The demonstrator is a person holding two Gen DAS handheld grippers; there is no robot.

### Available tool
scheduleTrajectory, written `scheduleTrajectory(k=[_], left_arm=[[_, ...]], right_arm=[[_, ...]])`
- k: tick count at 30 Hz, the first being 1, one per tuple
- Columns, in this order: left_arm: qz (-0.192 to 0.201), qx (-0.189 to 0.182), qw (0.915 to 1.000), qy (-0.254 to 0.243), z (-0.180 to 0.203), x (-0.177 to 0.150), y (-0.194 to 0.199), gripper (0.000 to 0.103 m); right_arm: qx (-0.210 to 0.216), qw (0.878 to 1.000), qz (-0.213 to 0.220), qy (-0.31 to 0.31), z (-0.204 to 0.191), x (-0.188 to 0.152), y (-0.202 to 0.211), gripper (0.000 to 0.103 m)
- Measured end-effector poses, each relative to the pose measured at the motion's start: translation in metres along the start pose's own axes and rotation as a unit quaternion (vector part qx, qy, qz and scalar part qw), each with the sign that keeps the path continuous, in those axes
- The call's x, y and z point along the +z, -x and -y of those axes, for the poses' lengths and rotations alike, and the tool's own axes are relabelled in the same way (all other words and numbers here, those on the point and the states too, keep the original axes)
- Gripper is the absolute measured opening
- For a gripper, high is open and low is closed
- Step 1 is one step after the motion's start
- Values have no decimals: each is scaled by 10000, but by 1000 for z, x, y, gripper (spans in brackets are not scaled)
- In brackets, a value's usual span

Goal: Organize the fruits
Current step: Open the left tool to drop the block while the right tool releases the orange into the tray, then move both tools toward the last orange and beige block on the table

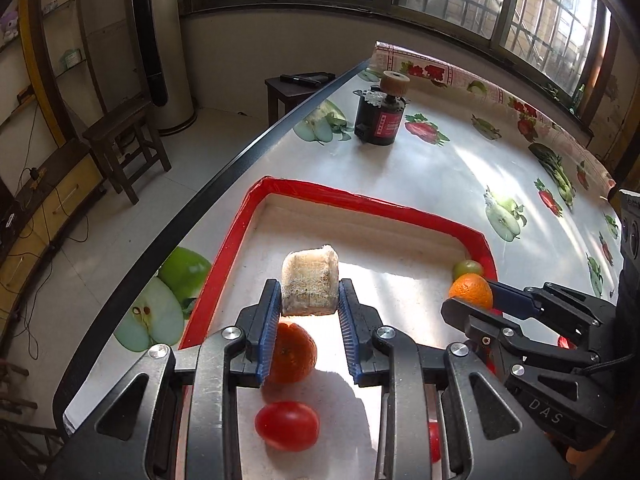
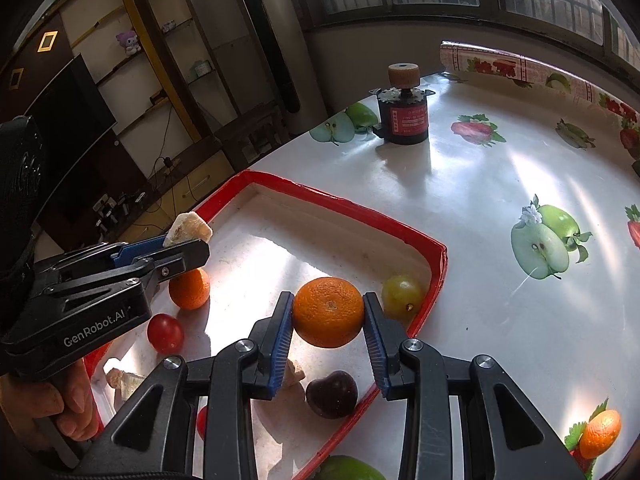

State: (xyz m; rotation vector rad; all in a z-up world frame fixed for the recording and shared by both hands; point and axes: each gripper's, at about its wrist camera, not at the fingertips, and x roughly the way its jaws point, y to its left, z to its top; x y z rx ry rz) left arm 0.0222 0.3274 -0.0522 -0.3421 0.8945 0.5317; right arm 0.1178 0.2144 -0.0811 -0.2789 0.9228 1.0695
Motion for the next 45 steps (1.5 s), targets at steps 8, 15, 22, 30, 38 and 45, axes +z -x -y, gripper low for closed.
scheduleTrajectory(k=[8, 15, 22, 30, 38, 45], left_arm=[[-273, 43, 9996, -54, 2, 0, -19, 26], [-281, 137, 9995, 35, -4, 1, -21, 26], [-304, 189, 9994, 30, -1, 1, -19, 32], [-209, 210, 9995, 83, -1, -3, -4, 37], [35, 160, 9999, -12, 8, -11, 26, 37], [139, -1, 9999, -95, 23, -23, 47, 37]], right_arm=[[10, 9999, -137, 19, 4, -2, -14, 35], [-30, 9998, -140, 123, 1, -4, -14, 36], [-2, 9998, -137, 177, -2, -6, -10, 42], [-39, 9998, 5, 202, -5, -10, 9, 52], [-49, 9996, 225, 160, -2, -21, 43, 52], [-115, 9992, 391, 22, 7, -36, 75, 53]])
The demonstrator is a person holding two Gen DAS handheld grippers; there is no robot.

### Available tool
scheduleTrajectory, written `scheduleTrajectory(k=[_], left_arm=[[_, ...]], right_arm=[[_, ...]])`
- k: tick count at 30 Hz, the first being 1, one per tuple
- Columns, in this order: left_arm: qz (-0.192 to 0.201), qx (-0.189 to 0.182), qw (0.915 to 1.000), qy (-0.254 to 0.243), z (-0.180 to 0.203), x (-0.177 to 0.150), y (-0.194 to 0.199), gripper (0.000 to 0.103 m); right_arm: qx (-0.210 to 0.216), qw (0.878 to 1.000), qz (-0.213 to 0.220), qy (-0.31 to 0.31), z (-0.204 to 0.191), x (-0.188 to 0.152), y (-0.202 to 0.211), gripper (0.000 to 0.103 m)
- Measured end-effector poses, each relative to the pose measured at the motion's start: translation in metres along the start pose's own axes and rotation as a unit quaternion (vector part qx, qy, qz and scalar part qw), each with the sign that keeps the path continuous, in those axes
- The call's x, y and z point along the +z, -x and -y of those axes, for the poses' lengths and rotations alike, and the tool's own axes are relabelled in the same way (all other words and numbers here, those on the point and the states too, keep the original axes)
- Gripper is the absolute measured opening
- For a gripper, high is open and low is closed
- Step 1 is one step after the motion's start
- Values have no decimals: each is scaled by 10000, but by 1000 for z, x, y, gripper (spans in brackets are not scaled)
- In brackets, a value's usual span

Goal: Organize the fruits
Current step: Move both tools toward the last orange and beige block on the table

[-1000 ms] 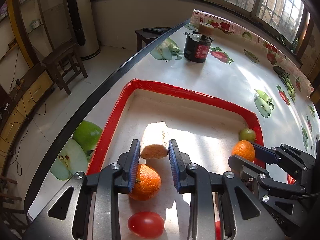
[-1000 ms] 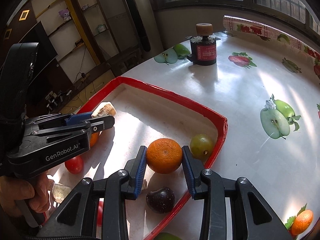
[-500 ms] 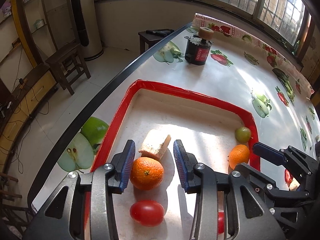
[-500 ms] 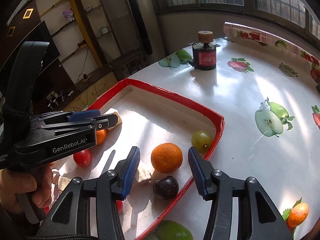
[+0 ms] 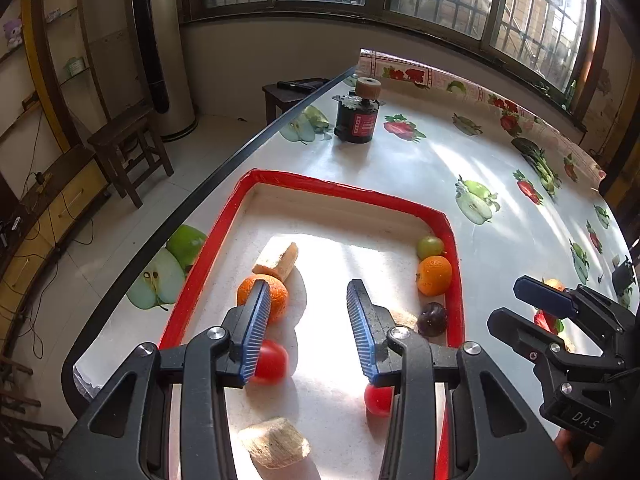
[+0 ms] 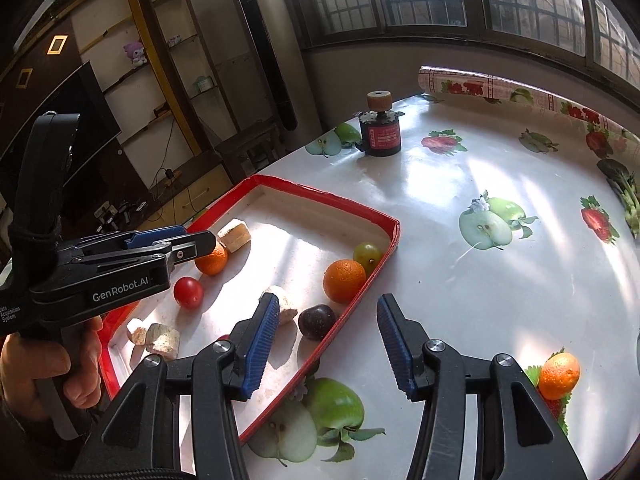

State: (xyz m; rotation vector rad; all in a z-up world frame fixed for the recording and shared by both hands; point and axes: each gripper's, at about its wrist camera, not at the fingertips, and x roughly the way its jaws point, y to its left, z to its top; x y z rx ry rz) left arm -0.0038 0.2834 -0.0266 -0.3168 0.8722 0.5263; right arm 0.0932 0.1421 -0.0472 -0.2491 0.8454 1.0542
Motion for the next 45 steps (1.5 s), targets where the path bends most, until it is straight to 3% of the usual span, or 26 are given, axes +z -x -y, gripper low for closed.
scheduleTrajectory(k=[16, 20, 35, 45], left_arm=[[184, -217, 9993, -255, 40, -21, 32, 38], [263, -263, 9988, -334, 53, -26, 40, 52], [157, -654, 9942, -840, 114, -42, 43, 53], [167, -728, 9921, -1009, 134, -45, 47, 53]], right_arm=[[-285, 9990, 192, -268, 28, -38, 55, 55], [-386, 9983, 227, -373, 41, -50, 70, 56], [-851, 9914, 151, -987, 103, -111, 110, 58], [-920, 9894, 145, -1118, 117, -122, 118, 58]])
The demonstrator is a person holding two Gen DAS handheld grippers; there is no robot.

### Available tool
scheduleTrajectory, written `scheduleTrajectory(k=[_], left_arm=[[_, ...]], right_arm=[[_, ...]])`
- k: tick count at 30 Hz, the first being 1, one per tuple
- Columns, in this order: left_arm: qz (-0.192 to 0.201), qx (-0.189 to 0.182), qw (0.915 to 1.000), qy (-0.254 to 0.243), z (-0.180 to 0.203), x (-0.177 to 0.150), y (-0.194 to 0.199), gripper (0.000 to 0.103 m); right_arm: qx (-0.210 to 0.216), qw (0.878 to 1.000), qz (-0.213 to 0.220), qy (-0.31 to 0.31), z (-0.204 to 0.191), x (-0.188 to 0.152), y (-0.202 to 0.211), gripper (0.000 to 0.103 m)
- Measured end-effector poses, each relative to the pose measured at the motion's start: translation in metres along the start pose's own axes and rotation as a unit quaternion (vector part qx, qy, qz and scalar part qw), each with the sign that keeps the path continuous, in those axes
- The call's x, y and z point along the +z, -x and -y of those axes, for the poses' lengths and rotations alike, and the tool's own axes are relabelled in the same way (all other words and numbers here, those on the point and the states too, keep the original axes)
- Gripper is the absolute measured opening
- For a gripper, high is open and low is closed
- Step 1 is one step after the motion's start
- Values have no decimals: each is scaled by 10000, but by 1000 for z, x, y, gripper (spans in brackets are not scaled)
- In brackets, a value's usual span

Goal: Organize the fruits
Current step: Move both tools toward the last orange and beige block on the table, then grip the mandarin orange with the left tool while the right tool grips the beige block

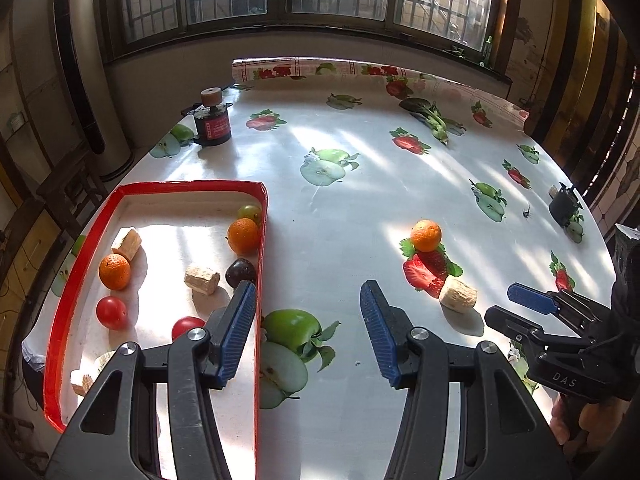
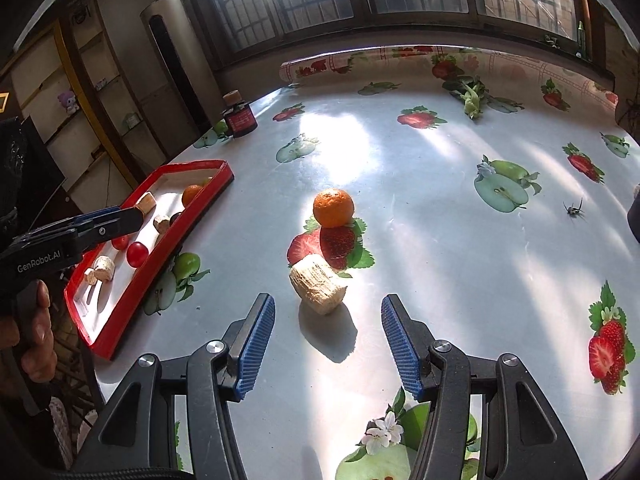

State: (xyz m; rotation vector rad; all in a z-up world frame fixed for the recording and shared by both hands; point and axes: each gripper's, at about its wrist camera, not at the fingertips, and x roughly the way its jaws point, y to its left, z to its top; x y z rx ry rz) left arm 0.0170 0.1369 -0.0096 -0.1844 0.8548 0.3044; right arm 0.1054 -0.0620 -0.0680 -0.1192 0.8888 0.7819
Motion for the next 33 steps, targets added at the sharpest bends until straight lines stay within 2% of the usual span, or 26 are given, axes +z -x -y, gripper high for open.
scheduleTrajectory(k=[15, 33], left_arm=[[86, -4, 9998, -174, 16, 2, -3, 53], [-454, -607, 9968, -265, 52, 22, -60, 53]], right_arm=[[3, 10000, -67, 30, 3, -3, -4, 58], [66, 9984, -353, 433, -8, 13, -45, 56]])
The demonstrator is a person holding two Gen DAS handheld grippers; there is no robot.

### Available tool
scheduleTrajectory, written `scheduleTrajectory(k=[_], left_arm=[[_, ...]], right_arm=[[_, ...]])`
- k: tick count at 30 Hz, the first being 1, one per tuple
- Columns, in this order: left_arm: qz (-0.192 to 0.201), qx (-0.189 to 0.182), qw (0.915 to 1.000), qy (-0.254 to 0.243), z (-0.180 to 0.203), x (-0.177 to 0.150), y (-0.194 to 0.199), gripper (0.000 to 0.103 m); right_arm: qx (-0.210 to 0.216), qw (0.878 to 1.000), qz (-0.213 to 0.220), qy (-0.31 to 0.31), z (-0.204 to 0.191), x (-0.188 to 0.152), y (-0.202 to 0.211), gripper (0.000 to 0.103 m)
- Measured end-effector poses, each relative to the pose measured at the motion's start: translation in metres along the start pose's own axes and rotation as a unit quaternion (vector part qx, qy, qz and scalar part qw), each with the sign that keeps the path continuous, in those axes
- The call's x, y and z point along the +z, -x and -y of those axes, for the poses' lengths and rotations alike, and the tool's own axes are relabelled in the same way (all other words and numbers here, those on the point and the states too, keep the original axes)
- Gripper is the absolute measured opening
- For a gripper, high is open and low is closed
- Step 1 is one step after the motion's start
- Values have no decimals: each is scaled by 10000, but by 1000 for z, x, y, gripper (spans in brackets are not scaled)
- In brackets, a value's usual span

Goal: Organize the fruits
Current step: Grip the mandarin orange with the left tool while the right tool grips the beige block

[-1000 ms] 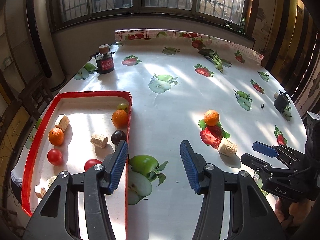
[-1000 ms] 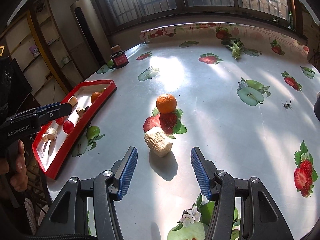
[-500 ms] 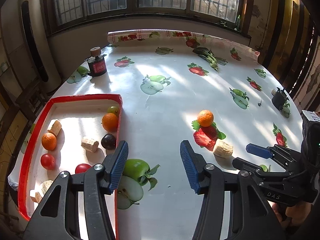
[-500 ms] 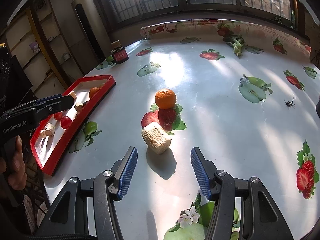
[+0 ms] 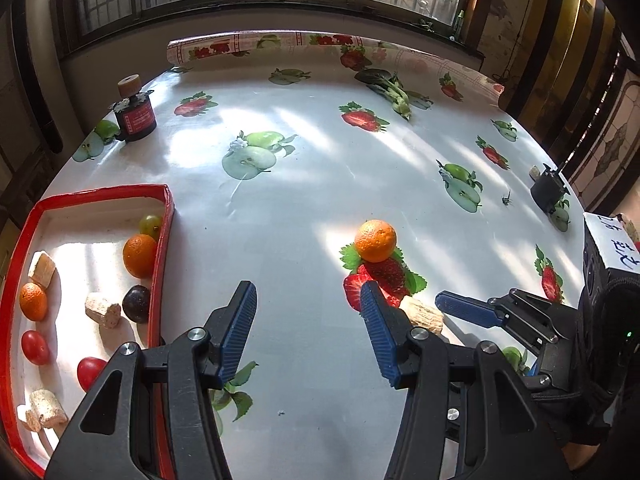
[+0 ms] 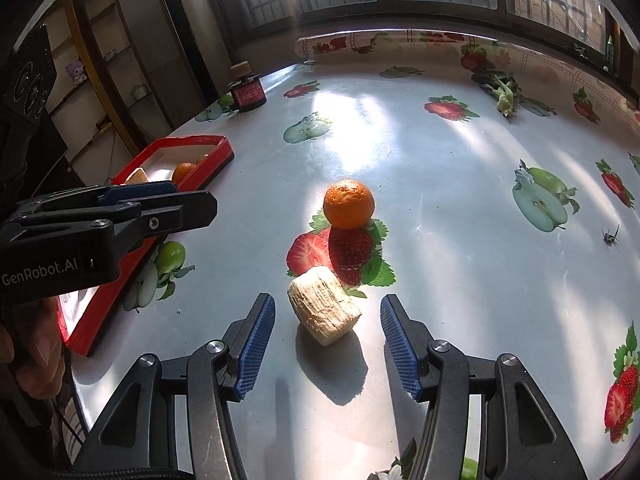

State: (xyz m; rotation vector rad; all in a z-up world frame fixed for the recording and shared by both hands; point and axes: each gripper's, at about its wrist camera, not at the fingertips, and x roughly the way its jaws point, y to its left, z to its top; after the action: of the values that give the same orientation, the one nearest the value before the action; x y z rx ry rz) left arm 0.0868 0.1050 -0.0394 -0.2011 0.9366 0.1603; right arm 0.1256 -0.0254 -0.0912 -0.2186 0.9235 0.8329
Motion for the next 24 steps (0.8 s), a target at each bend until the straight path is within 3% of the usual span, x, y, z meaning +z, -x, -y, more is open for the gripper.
scheduleTrajectory(k=[3, 13, 20, 24], left_arm=[[-65, -91, 9999, -86, 11, 8, -11, 53], [-437, -284, 9980, -352, 45, 20, -60, 52], [-447, -189, 9976, -486, 57, 22, -80, 52], [-339, -62, 9979, -556, 57, 22, -78, 36]], right_arm=[[57, 9999, -106, 9, 0, -1, -7, 37], [-136, 9978, 279, -582, 40, -17, 32, 35], [-243, 9949, 315, -925, 61, -28, 42, 31], [-284, 9944, 379, -949, 63, -30, 49, 29]])
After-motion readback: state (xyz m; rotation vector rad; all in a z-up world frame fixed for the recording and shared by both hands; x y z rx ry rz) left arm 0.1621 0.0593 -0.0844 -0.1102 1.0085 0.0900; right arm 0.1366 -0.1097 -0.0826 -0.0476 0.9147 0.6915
